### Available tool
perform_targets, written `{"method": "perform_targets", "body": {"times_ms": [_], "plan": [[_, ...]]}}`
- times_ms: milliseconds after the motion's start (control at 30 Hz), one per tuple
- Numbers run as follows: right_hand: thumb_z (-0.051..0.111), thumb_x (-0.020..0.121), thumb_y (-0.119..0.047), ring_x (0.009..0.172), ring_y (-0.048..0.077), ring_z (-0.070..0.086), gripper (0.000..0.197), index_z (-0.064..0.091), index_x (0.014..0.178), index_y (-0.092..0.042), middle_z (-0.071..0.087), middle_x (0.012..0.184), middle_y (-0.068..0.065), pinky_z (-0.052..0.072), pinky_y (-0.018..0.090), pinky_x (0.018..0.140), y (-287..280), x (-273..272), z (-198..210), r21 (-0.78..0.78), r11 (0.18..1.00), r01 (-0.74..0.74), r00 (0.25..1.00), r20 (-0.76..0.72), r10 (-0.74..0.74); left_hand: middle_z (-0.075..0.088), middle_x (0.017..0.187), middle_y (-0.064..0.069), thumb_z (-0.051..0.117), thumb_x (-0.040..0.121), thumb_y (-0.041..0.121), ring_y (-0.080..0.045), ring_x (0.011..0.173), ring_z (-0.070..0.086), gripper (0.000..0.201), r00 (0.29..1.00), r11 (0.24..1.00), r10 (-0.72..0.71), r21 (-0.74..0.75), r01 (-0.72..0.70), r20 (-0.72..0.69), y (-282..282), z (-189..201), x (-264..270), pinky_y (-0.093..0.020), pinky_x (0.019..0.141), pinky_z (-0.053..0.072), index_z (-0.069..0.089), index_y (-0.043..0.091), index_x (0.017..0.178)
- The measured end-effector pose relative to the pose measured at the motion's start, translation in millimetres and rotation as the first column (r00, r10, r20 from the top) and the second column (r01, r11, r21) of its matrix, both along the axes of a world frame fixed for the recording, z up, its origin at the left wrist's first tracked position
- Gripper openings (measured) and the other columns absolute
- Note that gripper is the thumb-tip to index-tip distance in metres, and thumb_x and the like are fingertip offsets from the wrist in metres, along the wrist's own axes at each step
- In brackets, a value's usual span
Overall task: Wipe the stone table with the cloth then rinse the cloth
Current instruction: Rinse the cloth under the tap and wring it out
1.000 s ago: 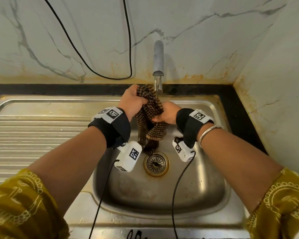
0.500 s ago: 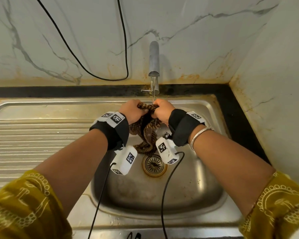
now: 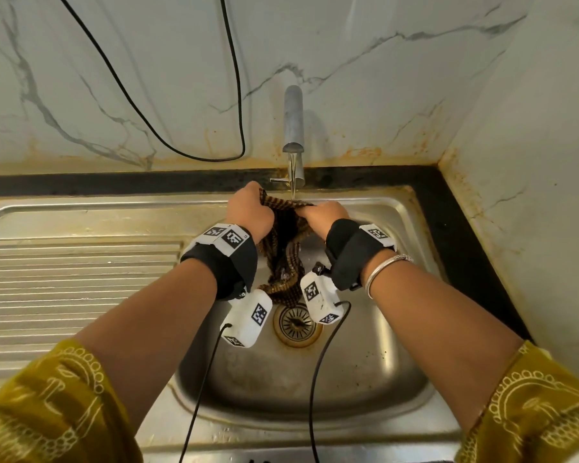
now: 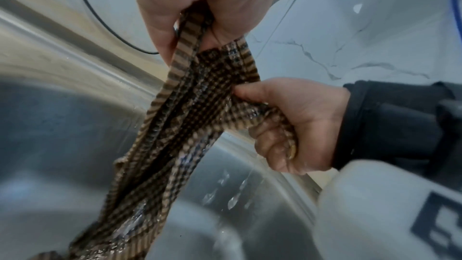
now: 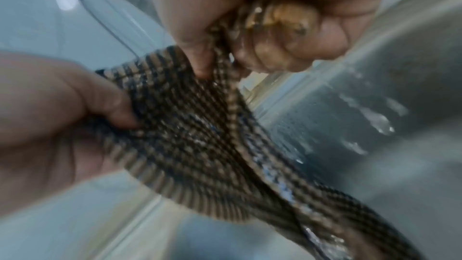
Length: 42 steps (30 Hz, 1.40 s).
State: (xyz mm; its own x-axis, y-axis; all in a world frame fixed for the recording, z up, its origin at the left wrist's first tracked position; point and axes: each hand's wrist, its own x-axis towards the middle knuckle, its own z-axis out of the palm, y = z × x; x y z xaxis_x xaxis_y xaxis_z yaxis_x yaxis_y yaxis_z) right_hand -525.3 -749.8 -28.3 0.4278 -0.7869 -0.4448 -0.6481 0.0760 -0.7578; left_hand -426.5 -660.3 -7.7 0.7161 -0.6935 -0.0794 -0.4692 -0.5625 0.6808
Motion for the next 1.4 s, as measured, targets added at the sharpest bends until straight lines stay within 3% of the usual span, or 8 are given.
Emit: {"method": "perform_targets", "body": {"times_ms": [200,333,533,667,800,900,1067,1400], "plan": [[0.041,0.088,0.014,0.085,0.028,0.053,0.031,0.045,0.103,-0.012,0.046,0.088,0.01,0.056,0.041,0.074,-2.8,-3.4,14.3,0.417,0.902,0.11,0.913,0.316,-0.258,0.066,0.095,-0.009,0.053,0.091,0.026,-0.026,0.09,0.06,0.024,0.983,0.989,0.023,-0.139,-0.048,-0.181,0.6,-10.0,-5.8,-0.035,0.073,0.049,0.061,0.005,0.1],[0.039,0.093,0.003,0.056,0.015,0.054,0.028,0.054,0.104,-0.017,0.056,0.077,0.006,0.044,0.019,0.04,7.0,4.2,8.9,0.171,0.982,0.077,0.933,0.335,-0.132,0.068,0.09,-0.01,0.053,0.09,0.04,-0.027,0.088,0.063,0.032,0.924,0.964,0.094,-0.197,-0.177,-0.37,-4.1,-4.7,-17.2,-0.039,0.083,0.049,0.064,0.012,0.082],[0.052,0.088,-0.02,0.102,0.03,0.059,0.022,0.068,0.1,-0.011,0.067,0.108,0.013,0.046,0.044,0.094,6.8,14.6,1.4,-0.108,0.993,-0.039,0.979,0.197,0.06,0.067,0.103,-0.013,0.053,0.087,0.021,-0.031,0.099,0.062,0.01,0.764,0.923,0.11,-0.221,-0.316,-0.636,-15.9,-10.1,-16.5,-0.05,0.094,0.048,0.063,0.022,0.084],[0.043,0.093,-0.015,0.09,0.024,0.052,0.021,0.053,0.074,-0.016,0.056,0.091,0.008,0.043,0.035,0.082,4.3,8.7,12.0,0.034,0.999,0.005,0.956,0.292,-0.014,0.063,0.116,-0.018,0.051,0.089,0.018,-0.031,0.103,0.061,0.021,0.736,0.926,0.064,-0.236,-0.296,-0.674,-15.2,-11.6,-16.0,-0.053,0.095,0.047,0.061,0.016,0.107],[0.038,0.096,-0.013,0.087,0.021,0.058,0.028,0.047,0.122,-0.009,0.06,0.097,0.01,0.049,0.031,0.073,19.4,16.8,14.7,0.176,0.981,-0.082,0.881,0.474,-0.011,0.059,0.122,-0.014,0.036,0.094,0.046,-0.033,0.112,0.056,0.045,0.55,0.927,-0.007,-0.211,-0.31,-0.835,-20.5,4.1,-32.7,-0.053,0.099,0.043,0.051,0.017,0.126],[0.04,0.098,-0.023,0.112,0.027,0.056,0.039,0.038,0.137,-0.019,0.058,0.125,0.012,0.045,0.037,0.097,24.1,20.1,12.7,-0.13,0.953,-0.273,0.913,0.277,0.3,0.054,0.127,-0.009,0.027,0.088,0.062,-0.031,0.115,0.05,0.059,0.494,0.904,0.031,-0.186,-0.385,-0.869,-24.4,2.2,-27.6,-0.059,0.101,0.036,0.049,0.027,0.129],[0.047,0.095,-0.027,0.101,0.029,0.059,0.027,0.053,0.118,-0.014,0.064,0.11,0.012,0.042,0.03,0.081,16.4,16.4,6.3,-0.393,0.868,-0.303,0.941,0.022,0.338,0.056,0.125,-0.016,0.037,0.087,0.063,-0.038,0.114,0.053,0.064,0.449,0.905,-0.009,-0.199,-0.377,-0.893,-20.6,-9.0,-21.9,-0.058,0.098,0.041,0.05,0.015,0.127],[0.049,0.093,-0.002,0.101,0.027,0.058,0.035,0.052,0.126,-0.013,0.06,0.11,0.009,0.055,0.039,0.074,-2.9,5.9,14.0,0.178,0.978,-0.106,0.896,0.444,0.017,0.067,0.092,-0.006,0.065,0.08,0.0,-0.018,0.089,0.064,0.021,0.82,0.946,-0.289,-0.281,0.165,-0.494,-2.0,-8.9,-7.1,-0.031,0.081,0.052,0.061,0.018,0.09]]}}
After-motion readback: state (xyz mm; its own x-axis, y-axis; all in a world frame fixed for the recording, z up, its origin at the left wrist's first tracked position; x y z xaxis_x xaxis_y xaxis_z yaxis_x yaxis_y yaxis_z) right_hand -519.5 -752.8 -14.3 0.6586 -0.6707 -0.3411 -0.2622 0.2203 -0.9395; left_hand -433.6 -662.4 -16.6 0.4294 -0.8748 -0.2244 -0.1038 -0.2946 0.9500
